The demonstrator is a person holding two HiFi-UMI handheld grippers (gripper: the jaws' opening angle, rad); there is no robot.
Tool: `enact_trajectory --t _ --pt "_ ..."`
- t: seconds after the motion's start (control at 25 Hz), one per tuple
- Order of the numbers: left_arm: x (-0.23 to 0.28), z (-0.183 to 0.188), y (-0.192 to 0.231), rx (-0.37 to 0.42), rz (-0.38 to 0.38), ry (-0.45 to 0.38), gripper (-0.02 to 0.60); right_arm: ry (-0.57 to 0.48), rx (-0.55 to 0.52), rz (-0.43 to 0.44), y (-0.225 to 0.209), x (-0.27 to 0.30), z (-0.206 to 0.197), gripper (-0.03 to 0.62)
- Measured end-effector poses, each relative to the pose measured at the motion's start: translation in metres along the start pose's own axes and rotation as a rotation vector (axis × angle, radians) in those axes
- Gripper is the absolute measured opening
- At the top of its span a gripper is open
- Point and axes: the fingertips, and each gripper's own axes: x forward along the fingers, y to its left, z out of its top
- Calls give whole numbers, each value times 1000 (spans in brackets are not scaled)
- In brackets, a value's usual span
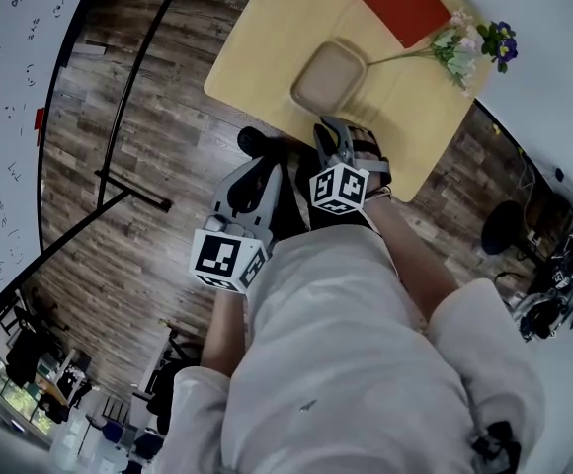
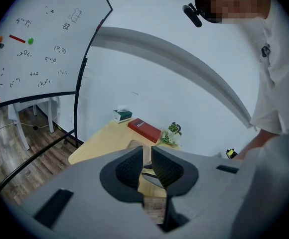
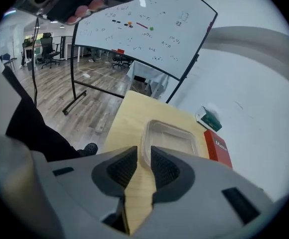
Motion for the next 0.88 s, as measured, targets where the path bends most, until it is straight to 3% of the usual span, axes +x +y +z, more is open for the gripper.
enact_trajectory --t 0.32,0.52,0.88 --pt "-3 -2 2 0 -1 11 54 24 -22 -50 -1 8 -4 94" --pt "-5 -3 4 4 7 18 54 30 -93 -71 2 12 -7 103" --pt "-6 -5 7 -3 14 27 54 28 -145 -122 1 15 -8 77"
